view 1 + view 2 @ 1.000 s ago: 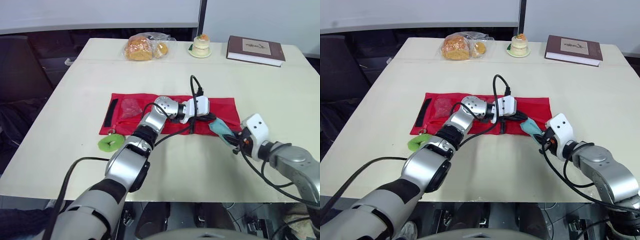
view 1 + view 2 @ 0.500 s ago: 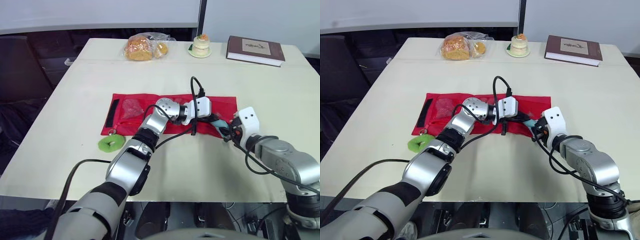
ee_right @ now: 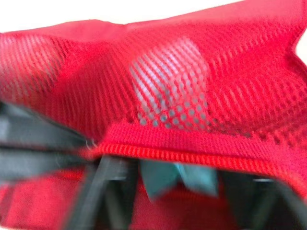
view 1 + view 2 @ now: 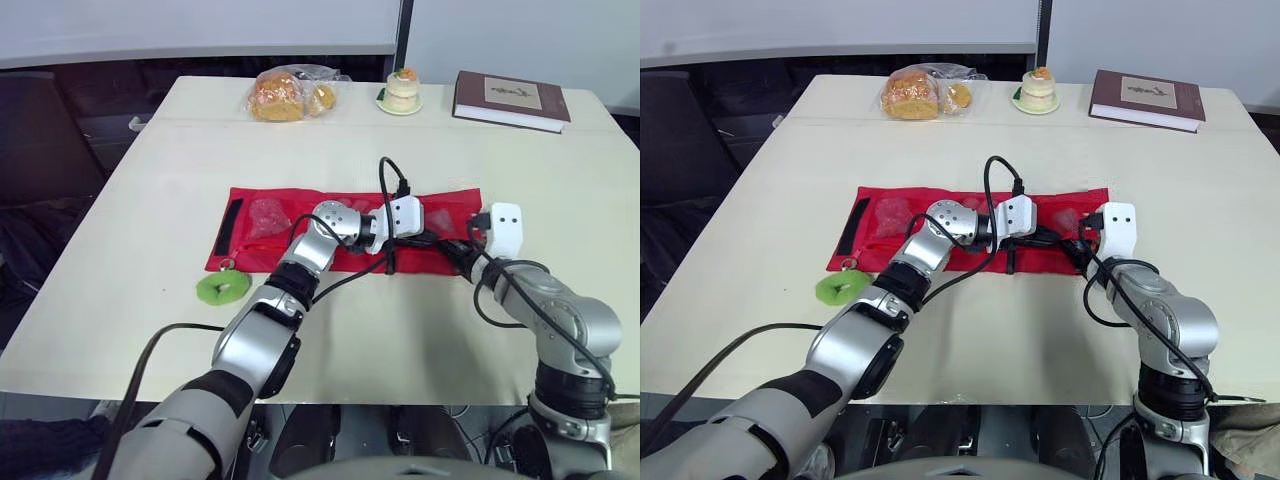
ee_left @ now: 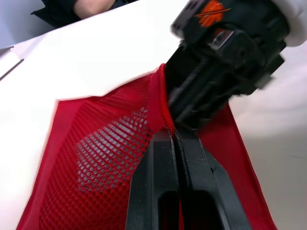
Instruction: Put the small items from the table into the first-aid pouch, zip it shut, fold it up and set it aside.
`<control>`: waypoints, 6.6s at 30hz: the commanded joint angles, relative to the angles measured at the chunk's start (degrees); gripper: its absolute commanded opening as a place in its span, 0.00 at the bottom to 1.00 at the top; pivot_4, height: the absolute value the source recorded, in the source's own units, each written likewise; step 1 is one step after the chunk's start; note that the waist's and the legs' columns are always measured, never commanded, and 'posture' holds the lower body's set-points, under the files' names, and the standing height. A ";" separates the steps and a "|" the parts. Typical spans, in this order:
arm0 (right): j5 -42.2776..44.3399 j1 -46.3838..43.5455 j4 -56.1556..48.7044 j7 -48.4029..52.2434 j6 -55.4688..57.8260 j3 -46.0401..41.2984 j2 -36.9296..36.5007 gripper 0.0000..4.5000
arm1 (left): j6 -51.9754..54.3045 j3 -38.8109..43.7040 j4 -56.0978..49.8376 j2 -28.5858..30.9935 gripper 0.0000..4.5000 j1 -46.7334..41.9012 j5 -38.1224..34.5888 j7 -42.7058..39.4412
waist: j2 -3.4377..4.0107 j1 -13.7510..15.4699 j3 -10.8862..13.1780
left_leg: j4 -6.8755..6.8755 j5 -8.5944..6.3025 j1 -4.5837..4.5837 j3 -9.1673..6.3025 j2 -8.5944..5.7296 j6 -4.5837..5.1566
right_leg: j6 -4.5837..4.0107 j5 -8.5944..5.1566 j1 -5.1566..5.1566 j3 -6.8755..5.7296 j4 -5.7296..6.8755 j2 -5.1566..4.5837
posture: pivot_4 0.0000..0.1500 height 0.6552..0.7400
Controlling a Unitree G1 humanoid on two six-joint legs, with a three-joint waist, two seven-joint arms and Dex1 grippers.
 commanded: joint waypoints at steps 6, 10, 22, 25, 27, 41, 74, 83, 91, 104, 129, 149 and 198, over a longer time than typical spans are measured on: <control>2.19 2.20 -8.76 5.08 -0.01 2.22 -5.57 0.51 | -0.18 -0.08 1.63 -1.43 0.00 -1.72 -0.36 1.73 | 0.00 -0.09 0.00 | 0.00 0.00 0.01 0.00 0.00 0.00 | 0.00 0.00 0.00 0.00 0.00 0.00 | 1.00 0.87; 2.45 4.46 -10.68 6.68 0.18 2.84 -7.90 0.51 | -0.39 -0.03 2.08 -1.55 0.00 -1.91 -0.40 1.82 | 0.00 -0.07 0.00 | 0.00 0.00 0.00 0.00 0.00 0.00 | 0.00 0.00 0.00 0.00 0.00 0.00 | 1.00 0.87; -0.81 6.74 -6.60 6.29 -4.40 7.45 -9.09 0.01 | -0.43 -0.22 1.28 -2.00 0.00 -1.44 -0.79 0.73 | 0.00 -0.01 0.00 | 0.00 0.00 0.00 0.00 0.00 0.00 | 0.00 0.00 0.01 0.00 -0.01 -0.01 | 1.00 0.87; -3.82 4.12 -1.51 4.57 -8.67 8.69 -7.19 0.01 | -0.30 -0.74 -0.05 -2.09 0.00 -0.38 -0.92 -0.33 | 0.02 -0.08 0.00 | 0.00 0.00 0.02 0.02 0.00 0.00 | 0.00 0.00 0.03 0.01 -0.03 0.00 | 1.00 0.87; -5.37 3.30 0.26 3.91 -10.93 8.68 -6.72 0.01 | -0.19 -0.92 -0.64 -2.13 0.00 0.07 -0.88 -0.65 | 0.02 0.02 0.00 | 0.00 0.00 0.00 0.00 0.00 0.00 | 0.00 0.00 0.02 0.00 -0.03 0.00 | 1.00 0.87; -3.56 19.34 -12.48 21.22 -29.47 5.99 -17.68 0.01 | 0.47 -1.95 0.03 -3.72 0.00 0.32 -0.26 1.36 | 0.06 0.10 0.02 | -0.04 -0.01 -0.06 -0.12 -0.07 0.02 | 0.02 -0.01 0.06 -0.09 -0.20 -0.06 | 1.00 0.87; 10.15 24.15 1.94 15.27 -23.25 -11.78 -13.17 1.00 | 28.10 3.65 -40.30 20.07 0.99 11.47 -20.20 -21.88 | 0.18 0.00 0.01 | -0.05 0.00 0.08 0.04 0.11 0.00 | -0.01 -0.02 0.08 0.06 -0.12 0.02 | 1.00 0.87; 8.99 24.07 4.16 16.45 -22.56 -11.61 -16.36 0.25 | 37.26 8.15 -54.72 32.49 1.00 18.42 -24.95 -19.23 | 0.20 -0.11 0.01 | -0.05 0.00 0.09 0.03 0.13 0.00 | -0.01 -0.02 0.08 0.05 -0.15 0.03 | 1.00 0.87; 4.23 27.19 7.82 13.81 -23.92 -19.71 -22.77 0.02 | 40.29 8.81 -58.98 37.17 1.00 21.23 -26.41 -16.65 | 0.21 0.64 0.00 | -0.05 0.00 0.07 0.01 0.01 0.00 | 0.01 -0.03 0.13 0.11 -0.20 0.01 | 1.00 0.87; -0.88 29.63 11.20 16.15 -29.35 -24.44 -27.57 0.29 | 41.22 8.92 -57.59 36.17 1.00 19.83 -27.21 -12.51 | 0.22 0.09 0.00 | -0.06 0.00 0.11 0.12 0.12 0.01 | 0.01 -0.03 0.13 0.22 -0.20 0.14 | 1.00 0.87; 24.65 45.40 -23.34 39.65 -37.66 -27.51 -28.58 0.98 | 82.44 20.59 -53.03 24.81 1.00 27.28 -38.75 19.12 | 0.19 0.31 -0.02 | -0.06 0.00 0.11 -0.03 0.17 -0.02 | 0.03 -0.04 0.17 0.10 -0.23 0.03 | 1.00 0.87; 26.08 40.38 -27.22 36.53 -39.43 -21.02 -31.20 1.00 | 102.72 36.56 -43.14 7.90 0.73 19.70 -47.39 33.38 | 0.13 0.36 -0.06 | -0.05 0.04 0.15 -0.08 0.06 -0.09 | 0.01 -0.03 0.23 0.09 -0.20 -0.02 | 1.00 0.87; -17.94 -1.85 11.11 48.52 -41.83 43.06 -19.01 0.82 | 89.64 28.11 -38.96 10.36 0.00 21.75 -44.62 33.35 | 0.08 0.23 -0.10 | -0.06 0.27 0.14 -0.26 -0.09 -0.50 | -0.03 -0.01 0.12 0.00 -0.09 -0.20 | 1.00 0.87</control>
